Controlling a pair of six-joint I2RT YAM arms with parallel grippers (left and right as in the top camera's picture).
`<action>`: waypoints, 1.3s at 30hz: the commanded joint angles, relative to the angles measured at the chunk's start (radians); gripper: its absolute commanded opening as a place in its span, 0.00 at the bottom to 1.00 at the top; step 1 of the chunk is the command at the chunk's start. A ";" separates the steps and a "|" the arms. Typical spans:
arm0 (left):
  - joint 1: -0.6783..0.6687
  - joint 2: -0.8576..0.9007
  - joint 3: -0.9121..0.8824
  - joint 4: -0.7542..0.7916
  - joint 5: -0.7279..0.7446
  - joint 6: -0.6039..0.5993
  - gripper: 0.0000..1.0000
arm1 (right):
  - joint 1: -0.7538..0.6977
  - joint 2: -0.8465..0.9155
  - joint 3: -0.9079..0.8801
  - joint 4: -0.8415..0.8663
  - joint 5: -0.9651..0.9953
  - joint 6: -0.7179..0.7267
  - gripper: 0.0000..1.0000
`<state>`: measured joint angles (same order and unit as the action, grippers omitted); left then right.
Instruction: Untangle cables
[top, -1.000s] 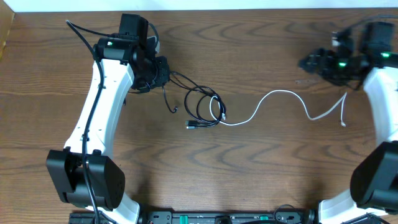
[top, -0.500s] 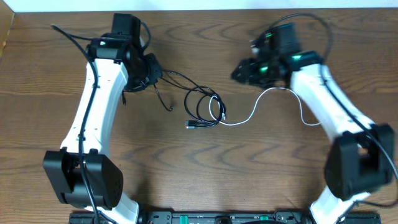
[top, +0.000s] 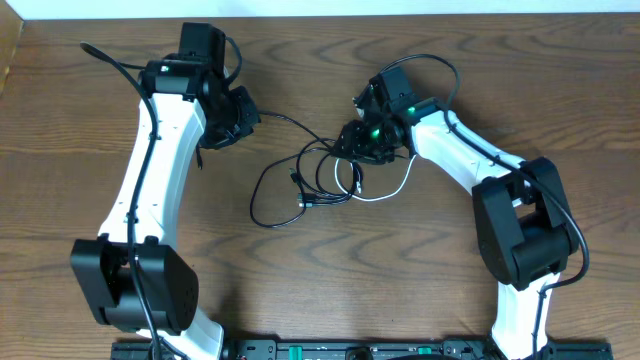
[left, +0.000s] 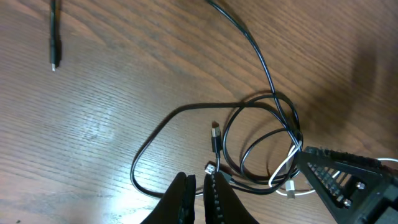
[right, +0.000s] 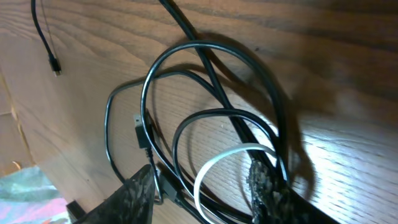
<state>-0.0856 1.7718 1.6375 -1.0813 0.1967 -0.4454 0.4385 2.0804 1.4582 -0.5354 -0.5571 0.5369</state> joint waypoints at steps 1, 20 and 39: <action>0.001 0.031 0.002 -0.007 0.029 -0.005 0.11 | 0.023 0.034 0.013 0.009 -0.033 0.042 0.43; 0.001 0.129 0.002 -0.005 0.103 0.020 0.09 | 0.014 0.051 0.014 0.203 -0.335 -0.039 0.01; -0.079 0.133 0.002 0.120 0.311 0.337 0.52 | -0.169 -0.227 0.014 0.307 -0.763 0.008 0.01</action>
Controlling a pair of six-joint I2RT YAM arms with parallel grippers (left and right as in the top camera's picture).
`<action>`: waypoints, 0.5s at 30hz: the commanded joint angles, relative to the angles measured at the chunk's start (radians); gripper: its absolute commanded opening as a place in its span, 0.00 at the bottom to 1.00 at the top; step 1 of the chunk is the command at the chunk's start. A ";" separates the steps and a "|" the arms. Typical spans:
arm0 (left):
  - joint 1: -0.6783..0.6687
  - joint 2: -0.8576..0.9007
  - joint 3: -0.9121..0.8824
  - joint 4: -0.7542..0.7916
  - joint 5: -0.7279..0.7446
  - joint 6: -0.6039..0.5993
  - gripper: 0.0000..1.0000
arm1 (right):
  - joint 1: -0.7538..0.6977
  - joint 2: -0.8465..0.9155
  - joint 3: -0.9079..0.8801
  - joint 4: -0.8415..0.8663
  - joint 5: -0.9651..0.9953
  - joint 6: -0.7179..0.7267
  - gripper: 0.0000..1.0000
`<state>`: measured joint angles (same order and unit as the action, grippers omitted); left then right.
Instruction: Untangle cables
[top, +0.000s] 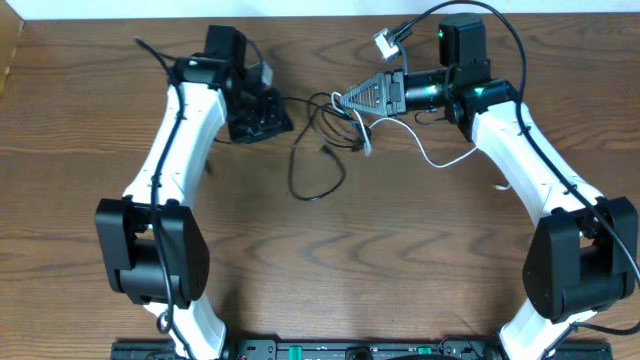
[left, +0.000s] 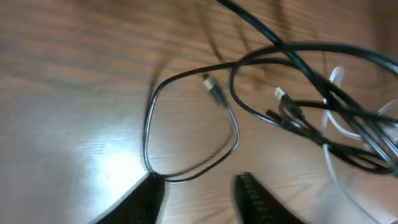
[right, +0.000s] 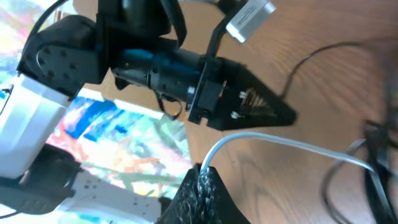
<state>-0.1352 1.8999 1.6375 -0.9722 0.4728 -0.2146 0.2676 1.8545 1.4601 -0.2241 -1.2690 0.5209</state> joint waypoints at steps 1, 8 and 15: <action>-0.042 0.005 0.002 0.019 0.046 0.152 0.58 | 0.002 -0.001 0.012 -0.007 -0.051 0.024 0.01; -0.082 0.005 0.002 0.086 0.097 0.252 0.72 | -0.014 -0.002 0.012 -0.007 -0.103 0.040 0.01; -0.085 0.024 0.002 0.130 0.137 0.250 0.78 | -0.066 -0.022 0.012 0.100 -0.209 0.177 0.01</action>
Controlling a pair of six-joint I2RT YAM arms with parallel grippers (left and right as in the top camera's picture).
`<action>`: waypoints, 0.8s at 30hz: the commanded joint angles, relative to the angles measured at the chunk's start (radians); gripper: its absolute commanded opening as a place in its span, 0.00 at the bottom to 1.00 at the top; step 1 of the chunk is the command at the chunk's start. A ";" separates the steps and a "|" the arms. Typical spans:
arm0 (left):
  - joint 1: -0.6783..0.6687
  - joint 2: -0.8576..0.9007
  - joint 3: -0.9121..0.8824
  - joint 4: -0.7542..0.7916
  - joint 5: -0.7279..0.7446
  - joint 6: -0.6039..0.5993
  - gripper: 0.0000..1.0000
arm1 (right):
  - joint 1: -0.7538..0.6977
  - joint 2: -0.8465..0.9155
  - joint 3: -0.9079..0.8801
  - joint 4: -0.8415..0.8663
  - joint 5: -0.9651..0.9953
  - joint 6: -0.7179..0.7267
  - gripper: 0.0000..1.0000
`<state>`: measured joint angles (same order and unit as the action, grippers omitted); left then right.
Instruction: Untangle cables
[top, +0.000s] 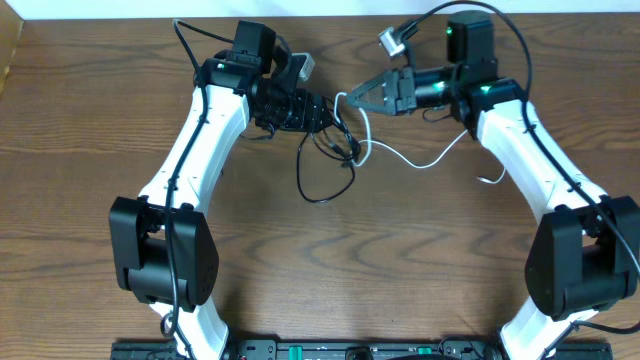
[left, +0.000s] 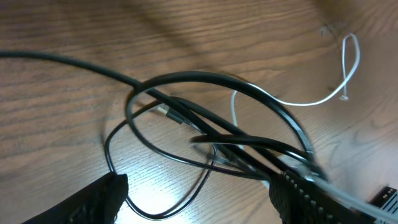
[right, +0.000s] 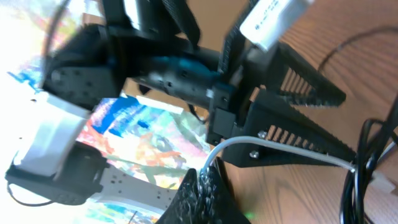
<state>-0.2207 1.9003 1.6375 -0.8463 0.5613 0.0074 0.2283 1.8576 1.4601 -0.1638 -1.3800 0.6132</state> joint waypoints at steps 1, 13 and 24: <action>0.000 0.029 0.002 0.005 0.063 0.027 0.78 | -0.032 -0.033 0.012 0.056 -0.101 0.105 0.01; 0.000 0.125 0.002 0.190 0.314 -0.078 0.79 | -0.055 -0.083 0.012 0.101 -0.100 0.116 0.01; 0.003 0.126 0.002 0.281 0.152 -0.358 0.82 | -0.095 -0.083 0.012 0.100 -0.100 0.116 0.01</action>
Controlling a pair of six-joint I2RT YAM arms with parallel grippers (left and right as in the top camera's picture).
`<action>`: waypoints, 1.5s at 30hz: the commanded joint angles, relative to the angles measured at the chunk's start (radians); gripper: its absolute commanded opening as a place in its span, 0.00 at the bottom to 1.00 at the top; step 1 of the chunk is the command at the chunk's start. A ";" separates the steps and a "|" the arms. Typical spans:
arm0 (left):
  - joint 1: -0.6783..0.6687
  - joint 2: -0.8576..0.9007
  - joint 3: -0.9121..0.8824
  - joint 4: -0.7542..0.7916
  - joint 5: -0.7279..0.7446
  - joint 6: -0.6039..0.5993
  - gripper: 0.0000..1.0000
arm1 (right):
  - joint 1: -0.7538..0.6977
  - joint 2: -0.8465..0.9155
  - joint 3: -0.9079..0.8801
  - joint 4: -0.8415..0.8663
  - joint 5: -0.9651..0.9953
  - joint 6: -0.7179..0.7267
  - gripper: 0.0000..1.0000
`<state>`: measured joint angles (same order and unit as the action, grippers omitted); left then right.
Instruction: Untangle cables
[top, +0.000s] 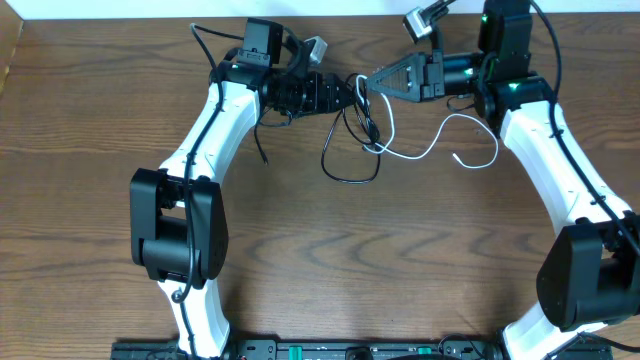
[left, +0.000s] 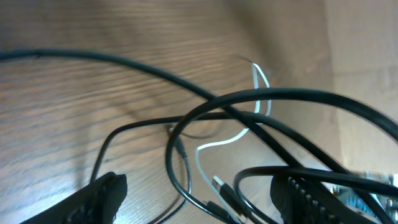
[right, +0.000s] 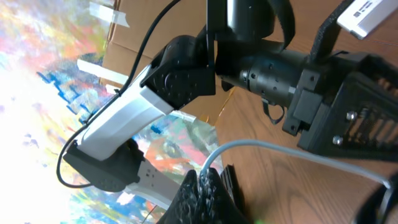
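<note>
Near the table's back edge, a tangle of black cables (top: 350, 172) hangs partly lifted, with its lowest loop on the wood. A white cable (top: 432, 140) threads through it and trails right. My left gripper (top: 345, 92) is open, and black cable loops (left: 261, 99) pass between its spread fingers (left: 106, 196). My right gripper (top: 372, 82) faces it from the right. In the right wrist view that gripper (right: 204, 180) is shut on the white cable (right: 261, 146), which arcs toward the left arm's wrist.
The wooden table (top: 300, 260) carries nothing else but the cables. Its back edge (top: 100, 20) runs just behind both wrists. The two arm bases and a black rail (top: 330, 350) stand along the front edge.
Both grippers have moved right and a little toward the back edge, still facing each other. The black tangle has shifted right with them. The white cable's free end now lies closer in.
First my right gripper was open, down on the tangle mid-table, and my left was shut off to the left. Then the right held the white cable raised at the back, with the left open nearby. Later the left's open fingers straddled the black loops, as now.
</note>
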<state>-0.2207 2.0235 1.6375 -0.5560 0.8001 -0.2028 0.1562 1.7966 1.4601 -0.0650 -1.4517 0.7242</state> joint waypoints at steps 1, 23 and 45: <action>0.007 0.003 0.002 -0.010 -0.082 -0.208 0.84 | -0.029 -0.022 0.012 0.002 -0.029 0.005 0.01; 0.014 0.003 0.003 0.056 0.183 -0.723 1.00 | -0.045 -0.022 0.012 0.002 -0.021 0.004 0.01; -0.108 0.003 0.003 0.248 0.144 -0.891 0.60 | -0.045 -0.022 0.012 0.002 -0.023 0.004 0.01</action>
<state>-0.3180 2.0235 1.6371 -0.3096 0.9611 -1.1004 0.1104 1.7966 1.4601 -0.0650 -1.4513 0.7246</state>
